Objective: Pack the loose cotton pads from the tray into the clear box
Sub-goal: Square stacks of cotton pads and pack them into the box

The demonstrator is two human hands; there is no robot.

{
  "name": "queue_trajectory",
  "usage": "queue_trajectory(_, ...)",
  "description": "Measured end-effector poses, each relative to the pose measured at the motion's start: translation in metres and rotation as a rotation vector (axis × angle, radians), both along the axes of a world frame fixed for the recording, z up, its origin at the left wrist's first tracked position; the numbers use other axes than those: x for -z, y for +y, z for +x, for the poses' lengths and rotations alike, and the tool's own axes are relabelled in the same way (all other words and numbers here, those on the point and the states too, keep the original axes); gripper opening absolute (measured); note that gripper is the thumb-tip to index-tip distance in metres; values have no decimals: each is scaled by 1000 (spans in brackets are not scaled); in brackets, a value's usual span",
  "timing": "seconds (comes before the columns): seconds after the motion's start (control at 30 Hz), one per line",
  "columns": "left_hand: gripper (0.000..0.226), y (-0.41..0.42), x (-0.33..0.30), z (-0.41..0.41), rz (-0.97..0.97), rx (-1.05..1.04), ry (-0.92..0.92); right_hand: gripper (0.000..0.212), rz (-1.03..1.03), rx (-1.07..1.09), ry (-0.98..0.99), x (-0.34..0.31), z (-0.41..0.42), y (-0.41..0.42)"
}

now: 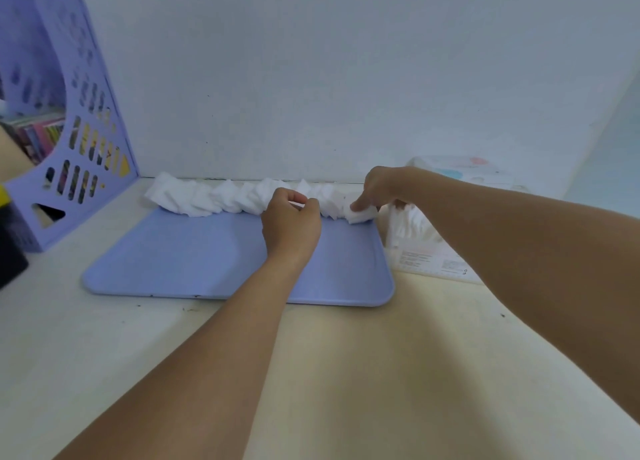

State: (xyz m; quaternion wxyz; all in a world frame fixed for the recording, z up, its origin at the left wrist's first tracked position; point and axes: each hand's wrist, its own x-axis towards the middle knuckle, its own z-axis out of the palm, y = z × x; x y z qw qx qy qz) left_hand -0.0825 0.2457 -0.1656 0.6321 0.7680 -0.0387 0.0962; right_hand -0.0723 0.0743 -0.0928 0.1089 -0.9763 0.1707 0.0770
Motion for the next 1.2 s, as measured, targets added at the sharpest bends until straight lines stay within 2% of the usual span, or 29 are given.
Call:
queue_trajectory(0.27,11,1,-1,0,28,8,-15,40,96,92,-128,7,-5,-6)
queue_trajectory(0.4,11,0,-1,-2,36,14,-4,52,126,106,-174,5,-7,-3)
queue_trajectory(0.5,12,1,-1,-1,32,10,-10,40,156,132,-222,3,-8,-3)
queue_trajectory(0.57,14,2,-1,-1,7,9,-18,32,251,163,-334,0,-8,-6)
queue_trajectory(0.63,20,2,-5,-1,-64,26,-19,32,389,157,-496,-6,-8,-7)
queue_trajectory(0.7,31,3,-11,0,-240,94,47,33,642,105,-581,-16,-11,-2)
queue_trajectory(0.77,35,5,-20,1,-440,246,177,34,925,-24,-464,-23,-20,14)
queue_trajectory(0.8,34,6,-22,0,-521,336,233,35,993,-93,-377,-26,-23,23)
queue_trajectory(0.87,26,8,-24,0,-613,438,264,36,1027,-183,-264,-28,-26,38)
queue_trajectory(0.93,18,12,-25,0,-705,390,260,29,1056,-184,-246,-28,-20,44)
queue_trajectory(1.0,13,20,-26,5,-836,251,295,24,1022,-82,-355,-26,-8,46)
queue_trajectory(1.03,18,25,-26,8,-890,182,319,27,915,-27,-418,-23,-1,44)
queue_trajectory(1.07,26,29,-25,12,-929,128,343,36,746,0,-445,-18,5,42)
queue_trajectory(1.13,38,35,-23,15,-948,71,372,66,427,-23,-347,-6,12,43)
queue_trajectory(1.2,42,35,-23,16,-938,46,384,88,291,-78,-240,6,14,46)
